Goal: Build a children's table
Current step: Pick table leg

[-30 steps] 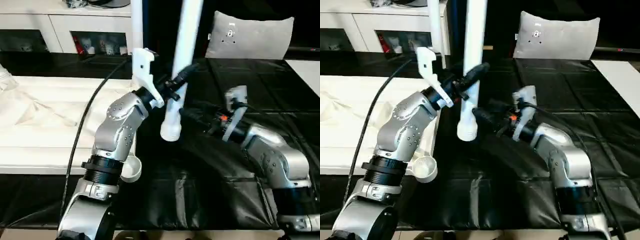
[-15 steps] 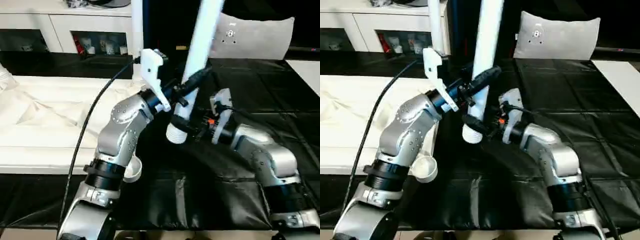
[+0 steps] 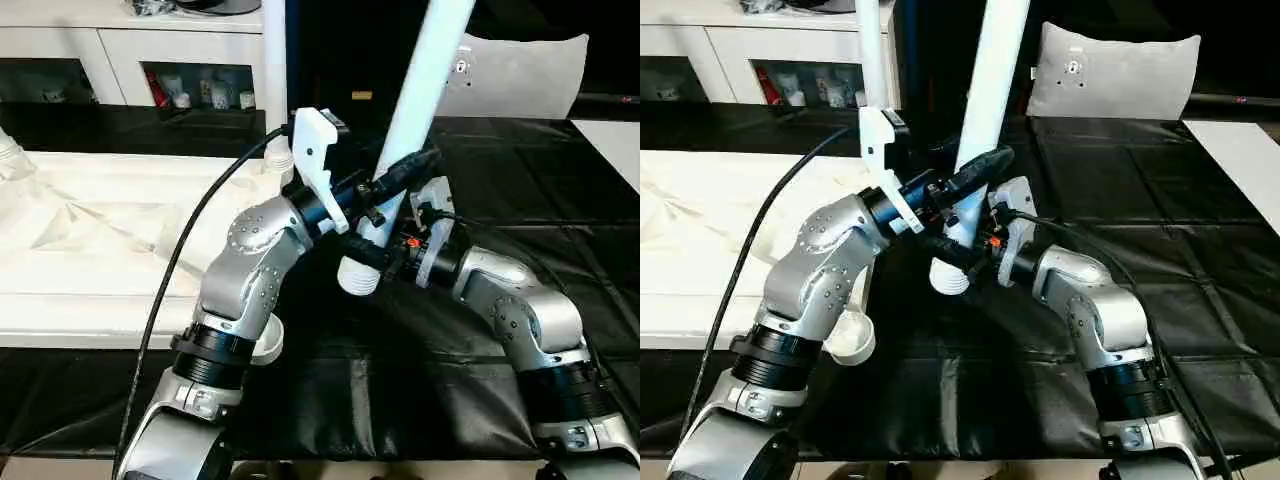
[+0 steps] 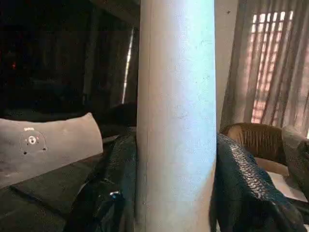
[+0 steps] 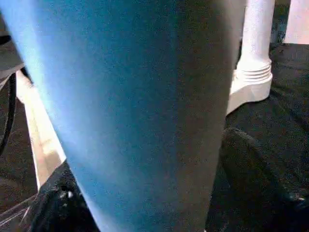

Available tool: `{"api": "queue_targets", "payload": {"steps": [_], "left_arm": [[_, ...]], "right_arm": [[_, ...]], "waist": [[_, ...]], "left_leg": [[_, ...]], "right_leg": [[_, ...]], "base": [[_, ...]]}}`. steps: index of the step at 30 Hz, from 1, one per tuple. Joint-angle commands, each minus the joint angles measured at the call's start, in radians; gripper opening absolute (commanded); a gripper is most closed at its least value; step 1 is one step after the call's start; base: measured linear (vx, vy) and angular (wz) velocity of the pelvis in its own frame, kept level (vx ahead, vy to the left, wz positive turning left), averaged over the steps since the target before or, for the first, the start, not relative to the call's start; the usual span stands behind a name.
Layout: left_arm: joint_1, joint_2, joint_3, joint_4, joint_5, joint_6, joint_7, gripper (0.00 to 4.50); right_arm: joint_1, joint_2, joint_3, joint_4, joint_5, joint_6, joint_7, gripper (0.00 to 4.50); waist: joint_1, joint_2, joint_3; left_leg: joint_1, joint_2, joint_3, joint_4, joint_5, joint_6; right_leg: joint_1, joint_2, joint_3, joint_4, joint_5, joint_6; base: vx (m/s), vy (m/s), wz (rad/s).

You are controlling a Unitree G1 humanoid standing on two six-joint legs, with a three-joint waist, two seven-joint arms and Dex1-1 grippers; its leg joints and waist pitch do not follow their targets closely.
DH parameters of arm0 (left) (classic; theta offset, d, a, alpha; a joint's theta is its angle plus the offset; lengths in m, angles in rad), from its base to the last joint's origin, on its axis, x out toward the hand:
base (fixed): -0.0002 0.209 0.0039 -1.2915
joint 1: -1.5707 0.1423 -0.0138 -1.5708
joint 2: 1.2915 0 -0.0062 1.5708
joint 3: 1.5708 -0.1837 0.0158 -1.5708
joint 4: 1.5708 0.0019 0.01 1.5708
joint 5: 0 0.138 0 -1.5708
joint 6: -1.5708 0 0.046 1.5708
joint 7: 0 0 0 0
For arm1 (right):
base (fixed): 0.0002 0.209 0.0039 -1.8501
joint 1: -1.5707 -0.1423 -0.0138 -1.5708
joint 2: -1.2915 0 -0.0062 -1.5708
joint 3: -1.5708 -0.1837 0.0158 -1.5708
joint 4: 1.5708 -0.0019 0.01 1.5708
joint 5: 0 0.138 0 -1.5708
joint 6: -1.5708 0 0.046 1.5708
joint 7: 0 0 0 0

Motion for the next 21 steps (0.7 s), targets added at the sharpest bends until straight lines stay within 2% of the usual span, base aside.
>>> {"api": "queue_targets", "payload": {"steps": [1,7,10,12,16,17,19,21], "left_arm": [[-0.006,-0.002,-0.008,-0.014,0.005,-0.011,-0.011,1.77],[-0.015,-0.002,-0.004,-0.001,0.008,-0.019,-0.010,1.77],[-0.018,0.000,-0.001,0.002,0.009,-0.020,-0.010,1.77],[-0.019,0.001,0.002,0.002,0.009,-0.021,-0.009,1.77],[-0.020,0.008,0.005,0.007,0.019,-0.031,-0.004,1.77],[-0.021,0.009,0.006,0.009,0.021,-0.033,-0.005,1.77],[-0.023,0.015,0.005,0.013,0.029,-0.040,-0.005,1.77],[-0.024,0.017,0.005,0.016,0.030,-0.042,-0.005,1.77]], "right_arm": [[-0.005,-0.002,-0.005,0.015,-0.007,-0.008,-0.003,3.19],[0.004,0.000,0.004,0.016,-0.015,-0.005,-0.005,2.72],[0.004,0.003,0.007,0.022,-0.021,-0.004,-0.010,2.64],[0.003,0.004,0.007,0.026,-0.023,-0.005,-0.011,2.30],[0.003,0.006,0.016,0.027,-0.030,-0.008,-0.013,2.11],[0.002,0.006,0.018,0.028,-0.032,-0.009,-0.013,2.11],[-0.003,0.010,0.011,0.032,-0.016,0.014,-0.008,2.58],[-0.006,0.016,0.000,0.034,-0.003,0.027,-0.010,2.71]], "waist": [[-0.002,-0.007,-0.068],[-0.001,-0.007,-0.069],[-0.001,-0.009,-0.069],[-0.001,-0.008,-0.069],[-0.002,-0.011,-0.069],[-0.001,-0.011,-0.069],[-0.001,-0.011,-0.069],[-0.002,-0.010,-0.069]], "left_leg": [[0.036,0.180,-0.089,-0.106,-0.209,-0.082],[0.035,0.179,-0.089,-0.105,-0.197,-0.083],[0.035,0.179,-0.088,-0.104,-0.194,-0.077],[0.036,0.180,-0.089,-0.106,-0.198,-0.079],[0.035,0.178,-0.088,-0.104,-0.196,-0.079],[0.036,0.179,-0.087,-0.104,-0.191,-0.076],[0.036,0.180,-0.089,-0.105,-0.190,-0.074],[0.036,0.180,-0.089,-0.105,-0.187,-0.069]], "right_leg": [[0.033,-0.138,0.075,-0.057,-0.016,-0.294],[0.035,-0.140,0.075,-0.056,0.007,-0.297],[0.034,-0.140,0.075,-0.056,0.010,-0.299],[0.033,-0.138,0.075,-0.055,0.002,-0.298],[0.034,-0.140,0.076,-0.056,0.000,-0.297],[0.033,-0.141,0.076,-0.057,0.000,-0.297],[0.034,-0.140,0.075,-0.056,-0.004,-0.295],[0.034,-0.139,0.075,-0.057,0.000,-0.296]], "base": [[0.000,0.000,0.00],[0.000,0.000,0.00],[0.000,0.000,0.00],[0.000,0.000,0.00],[0.000,0.000,0.00],[0.000,0.000,0.00],[0.000,0.000,0.00],[0.000,0.000,0.00]]}}
